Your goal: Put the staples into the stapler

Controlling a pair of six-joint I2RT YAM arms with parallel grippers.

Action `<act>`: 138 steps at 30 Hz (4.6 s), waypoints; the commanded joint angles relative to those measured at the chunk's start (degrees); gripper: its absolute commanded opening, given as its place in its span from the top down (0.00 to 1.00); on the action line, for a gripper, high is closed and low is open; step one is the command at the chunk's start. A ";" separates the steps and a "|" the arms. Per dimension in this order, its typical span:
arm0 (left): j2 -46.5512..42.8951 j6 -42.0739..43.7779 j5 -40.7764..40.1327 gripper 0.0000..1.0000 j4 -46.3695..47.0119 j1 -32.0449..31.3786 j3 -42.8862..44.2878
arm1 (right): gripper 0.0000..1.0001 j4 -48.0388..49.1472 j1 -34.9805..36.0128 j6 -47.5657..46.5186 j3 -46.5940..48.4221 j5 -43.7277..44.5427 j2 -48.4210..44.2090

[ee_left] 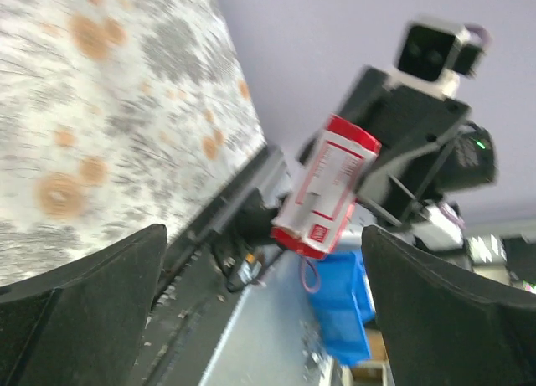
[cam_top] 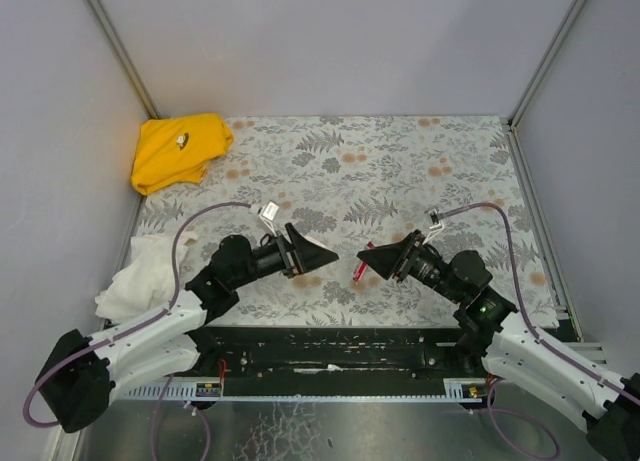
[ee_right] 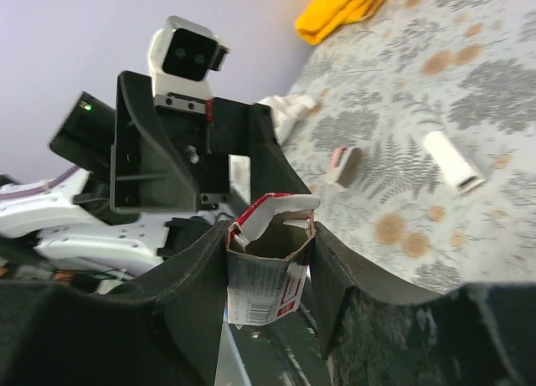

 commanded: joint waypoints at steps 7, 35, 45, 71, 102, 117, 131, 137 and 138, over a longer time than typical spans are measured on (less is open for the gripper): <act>-8.36 14.58 -1.35 0.00 -21.86 11.60 2.84 | 0.56 -36.20 0.06 -26.91 16.00 14.29 11.21; -11.14 20.97 -5.49 0.00 -32.23 12.52 2.08 | 0.31 -40.94 8.91 -38.44 30.96 19.49 50.64; -0.49 27.82 -2.52 0.06 -28.55 11.09 7.51 | 0.20 -43.35 1.69 -23.17 22.48 17.83 32.67; 56.04 38.85 2.78 0.10 -14.07 -7.50 40.12 | 0.26 -50.37 -2.25 -2.58 0.74 23.11 -0.81; 45.86 50.19 -0.94 0.13 -15.11 -12.72 21.72 | 0.52 -35.27 -3.57 0.37 -2.75 12.91 8.73; 44.92 59.27 -19.54 0.27 -20.17 -19.96 22.48 | 0.60 -22.17 -13.67 2.39 -6.73 -3.35 14.51; 46.70 60.62 -22.46 0.44 -21.43 -21.97 23.54 | 0.66 -19.90 -13.71 3.18 -8.49 -5.11 16.05; 47.26 61.01 -22.91 0.51 -21.90 -22.33 23.97 | 0.67 -19.02 -13.73 3.34 -8.32 -6.25 17.33; 47.28 61.09 -22.94 0.53 -22.02 -22.42 24.05 | 0.68 -18.90 -13.69 3.37 -8.40 -6.14 17.45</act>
